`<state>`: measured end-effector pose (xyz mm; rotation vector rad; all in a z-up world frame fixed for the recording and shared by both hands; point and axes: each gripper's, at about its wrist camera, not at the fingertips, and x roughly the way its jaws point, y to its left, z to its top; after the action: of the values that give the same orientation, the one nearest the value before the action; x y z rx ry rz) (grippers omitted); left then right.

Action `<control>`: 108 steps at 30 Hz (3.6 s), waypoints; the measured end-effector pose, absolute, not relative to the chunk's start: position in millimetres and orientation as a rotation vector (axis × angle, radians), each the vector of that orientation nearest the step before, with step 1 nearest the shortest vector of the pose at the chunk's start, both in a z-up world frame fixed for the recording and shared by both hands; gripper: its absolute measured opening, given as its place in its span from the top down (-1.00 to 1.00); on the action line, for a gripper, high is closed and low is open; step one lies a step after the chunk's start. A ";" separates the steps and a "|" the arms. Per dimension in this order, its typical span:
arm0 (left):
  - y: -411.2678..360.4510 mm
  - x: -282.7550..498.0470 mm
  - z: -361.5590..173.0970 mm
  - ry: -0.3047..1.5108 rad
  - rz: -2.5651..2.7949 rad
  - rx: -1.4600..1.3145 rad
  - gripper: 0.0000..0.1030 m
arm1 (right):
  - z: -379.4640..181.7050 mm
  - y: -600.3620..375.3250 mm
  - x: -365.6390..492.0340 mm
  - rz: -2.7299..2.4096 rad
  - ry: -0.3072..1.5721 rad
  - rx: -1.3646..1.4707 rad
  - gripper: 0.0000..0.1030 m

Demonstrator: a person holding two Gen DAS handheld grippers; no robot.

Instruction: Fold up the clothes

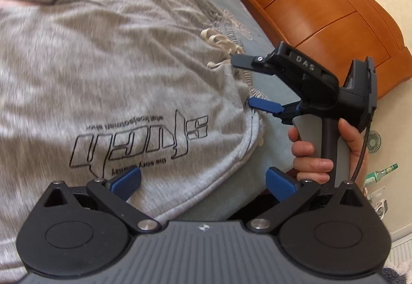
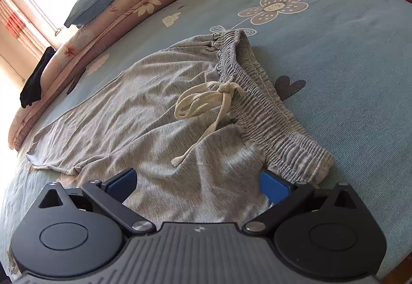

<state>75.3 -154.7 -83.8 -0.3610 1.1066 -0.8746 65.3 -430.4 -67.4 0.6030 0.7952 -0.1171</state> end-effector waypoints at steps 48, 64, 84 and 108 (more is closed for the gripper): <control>151.9 100.8 -63.8 0.986 -0.018 -0.570 -0.99 | -83.4 -287.0 76.4 0.097 0.878 0.008 -1.00; 168.7 112.0 -55.3 0.985 0.042 -0.533 -0.99 | -85.0 -282.5 75.3 0.087 0.873 0.002 -1.00; 98.5 93.5 -57.0 1.012 -0.140 -0.447 -0.99 | -85.3 -279.2 73.4 0.079 0.868 -0.004 -1.00; 52.0 72.0 -64.5 1.126 -0.261 -0.390 -0.99 | -85.2 -278.8 68.6 0.086 0.868 -0.017 -1.00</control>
<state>72.0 52.0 -64.5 -0.3903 1.1257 -0.2607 68.6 -278.8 -85.2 -0.0175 0.8675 0.0859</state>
